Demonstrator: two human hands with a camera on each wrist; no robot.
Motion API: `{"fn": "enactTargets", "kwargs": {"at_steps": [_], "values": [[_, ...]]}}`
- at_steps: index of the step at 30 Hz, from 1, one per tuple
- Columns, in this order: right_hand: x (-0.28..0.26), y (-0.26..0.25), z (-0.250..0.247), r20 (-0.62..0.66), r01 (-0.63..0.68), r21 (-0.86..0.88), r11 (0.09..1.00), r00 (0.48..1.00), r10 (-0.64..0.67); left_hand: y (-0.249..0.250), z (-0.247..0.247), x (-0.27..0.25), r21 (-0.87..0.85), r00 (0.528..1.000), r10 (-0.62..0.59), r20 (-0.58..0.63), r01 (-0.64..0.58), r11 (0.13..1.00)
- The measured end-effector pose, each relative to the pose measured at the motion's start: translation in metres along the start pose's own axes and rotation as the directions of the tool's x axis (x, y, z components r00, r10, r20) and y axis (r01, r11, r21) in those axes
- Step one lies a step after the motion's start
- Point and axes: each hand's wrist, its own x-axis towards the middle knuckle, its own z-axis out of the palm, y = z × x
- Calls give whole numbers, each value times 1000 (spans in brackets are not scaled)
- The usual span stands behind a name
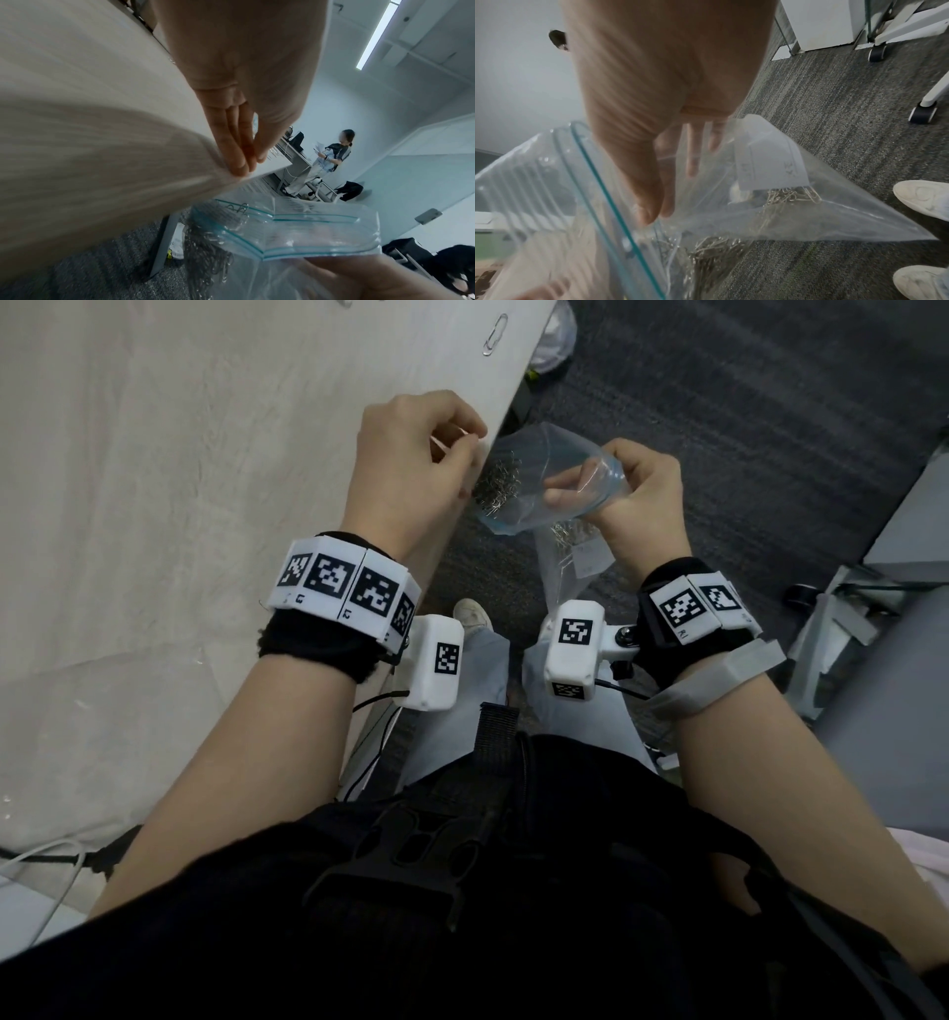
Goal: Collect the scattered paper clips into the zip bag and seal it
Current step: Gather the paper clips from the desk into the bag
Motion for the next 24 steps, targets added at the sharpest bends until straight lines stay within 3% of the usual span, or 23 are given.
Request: {"fn": "enactTargets", "kwargs": {"at_steps": [6, 12, 15, 20, 24], "values": [[-2, -2, -36, -5, 6, 44, 999, 1000, -6, 26, 28, 5, 160, 998, -65, 23, 61, 985], [-2, -10, -75, 15, 18, 48, 999, 1000, -19, 39, 55, 14, 384, 951, -295, 92, 239, 892], [-1, -13, -92, 27, 36, 26, 999, 999, -37, 51, 68, 13, 235, 917, -358, 176, 314, 920], [5, -12, -112, 14, 57, 97, 994, 998, -59, 78, 80, 11, 133, 976, -206, 73, 196, 972], [10, -2, -118, 23, 39, 164, 986, 999, -43, 94, 77, 16, 54, 994, -112, 7, 112, 992]]}}
